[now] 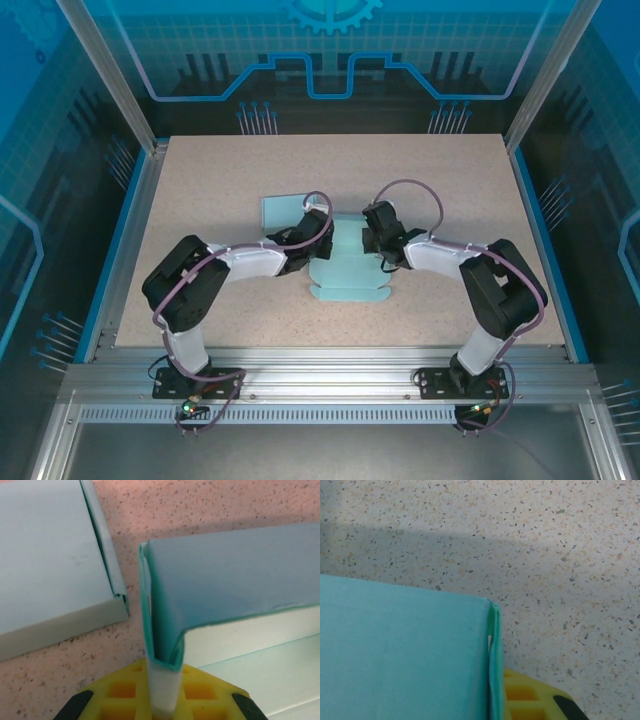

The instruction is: Fold the paper box

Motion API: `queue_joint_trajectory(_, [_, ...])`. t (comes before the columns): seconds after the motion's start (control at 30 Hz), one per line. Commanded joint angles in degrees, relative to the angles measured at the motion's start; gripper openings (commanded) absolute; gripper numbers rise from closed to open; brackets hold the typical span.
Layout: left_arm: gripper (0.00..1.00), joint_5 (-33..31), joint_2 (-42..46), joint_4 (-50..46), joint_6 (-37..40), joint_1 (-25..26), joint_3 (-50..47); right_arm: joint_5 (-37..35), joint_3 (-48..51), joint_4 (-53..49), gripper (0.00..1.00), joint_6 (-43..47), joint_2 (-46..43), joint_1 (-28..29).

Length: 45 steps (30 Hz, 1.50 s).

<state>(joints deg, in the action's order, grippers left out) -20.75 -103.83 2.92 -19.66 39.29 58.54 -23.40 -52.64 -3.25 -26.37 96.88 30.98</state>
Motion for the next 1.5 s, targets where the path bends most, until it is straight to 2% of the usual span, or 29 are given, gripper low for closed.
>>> queue_joint_trajectory(0.0, [0.0, 3.1, 3.1, -11.4, -1.5, 0.7, 2.9, -6.4, -3.1, -8.6, 0.07, -0.1, 2.0, 1.3])
queue_joint_trajectory(0.17, [0.0, 2.5, 4.6, -14.8, -1.4, 0.6, 3.1, -12.5, -7.1, -17.5, 0.13, -1.2, 4.2, 2.9])
queue_joint_trajectory(0.4, [0.0, 3.6, 5.4, -17.2, -0.9, 0.4, 3.4, -13.4, -9.9, -22.2, 0.19, -0.8, 6.6, 3.6])
queue_joint_trajectory(0.7, [0.0, 3.7, 5.3, -18.1, -1.5, -1.7, 2.8, -18.3, -13.8, -29.2, 0.22, 0.3, 11.7, 4.6])
queue_joint_trajectory(0.9, [0.0, 3.7, 5.8, -18.0, -2.2, -3.2, 2.5, -24.8, -19.2, -39.0, 0.22, -2.5, 18.1, 5.6])
queue_joint_trajectory(1.03, [0.0, 3.7, 6.6, -18.5, -2.1, -4.3, 2.5, -26.7, -22.1, -43.5, 0.22, -3.8, 20.5, 6.9])
queue_joint_trajectory(1.17, [0.0, 3.6, 7.6, -19.5, -1.9, -5.8, 2.1, -26.6, -24.6, -47.6, 0.14, -4.5, 22.4, 7.2])
queue_joint_trajectory(1.37, [0.0, 4.4, 10.1, -22.7, -2.3, -7.0, 1.9, -28.2, -26.7, -56.7, 0.11, -8.1, 22.8, 9.4])
queue_joint_trajectory(1.47, [0.0, 7.2, 11.1, -27.5, -2.8, -6.8, 3.4, -23.3, -26.3, -59.1, 0.1, -6.2, 20.4, 11.5])
